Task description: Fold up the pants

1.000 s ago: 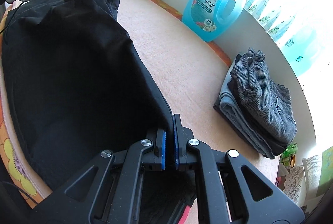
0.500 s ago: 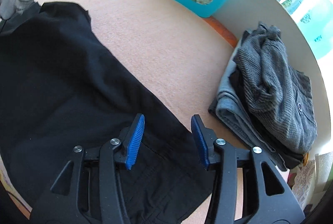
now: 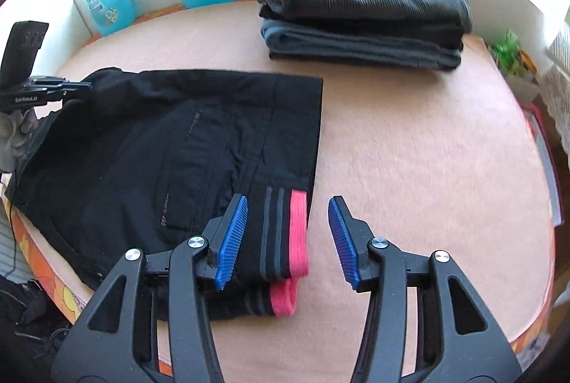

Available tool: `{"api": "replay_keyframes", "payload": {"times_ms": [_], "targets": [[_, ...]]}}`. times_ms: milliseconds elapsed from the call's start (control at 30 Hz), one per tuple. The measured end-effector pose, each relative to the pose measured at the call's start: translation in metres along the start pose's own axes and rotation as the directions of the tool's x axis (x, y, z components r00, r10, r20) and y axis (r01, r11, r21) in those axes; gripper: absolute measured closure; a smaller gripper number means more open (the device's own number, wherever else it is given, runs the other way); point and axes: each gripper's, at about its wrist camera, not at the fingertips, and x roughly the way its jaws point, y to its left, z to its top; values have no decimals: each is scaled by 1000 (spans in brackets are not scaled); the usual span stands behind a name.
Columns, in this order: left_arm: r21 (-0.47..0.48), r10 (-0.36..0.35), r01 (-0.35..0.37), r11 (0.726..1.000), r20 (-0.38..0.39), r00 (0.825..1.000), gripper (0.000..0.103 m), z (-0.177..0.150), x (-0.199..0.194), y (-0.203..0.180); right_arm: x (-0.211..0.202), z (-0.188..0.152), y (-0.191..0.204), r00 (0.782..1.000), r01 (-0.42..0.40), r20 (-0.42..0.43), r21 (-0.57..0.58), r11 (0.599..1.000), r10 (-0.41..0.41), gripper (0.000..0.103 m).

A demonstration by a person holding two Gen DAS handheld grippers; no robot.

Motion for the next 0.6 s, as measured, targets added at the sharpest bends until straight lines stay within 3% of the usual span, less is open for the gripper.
{"api": "replay_keyframes", "payload": {"times_ms": [167, 200, 267, 367, 433, 533, 600], "targets": [[-8, -41, 41, 999, -23, 999, 97, -22, -12, -8, -1, -13, -21, 998, -62, 8, 156, 986, 61, 54], [-1, -51, 51, 999, -32, 998, 94, -27, -15, -11, -1, -15, -22, 997, -72, 9, 163, 984, 71, 54], [27, -46, 47, 999, -50, 998, 75, -38, -19, -20, 1, -15, -19, 994, -110, 6, 170, 979, 110, 71], [42, -39, 43, 998, -82, 996, 71, -56, -19, -27, -3, -15, -11, 998, -70, 17, 156, 985, 68, 78], [41, -36, 41, 998, -108, 993, 71, -66, -15, -28, -8, -16, -7, 998, -64, 26, 150, 987, 61, 89], [42, -22, 28, 999, -130, 991, 71, -78, -12, -26, -20, -21, 5, 998, -57, 28, 106, 993, 55, 93], [30, -32, 36, 999, -125, 992, 71, -83, -17, -25, -24, -26, 16, 1000, -10, 27, 44, 999, 9, 95]]}}
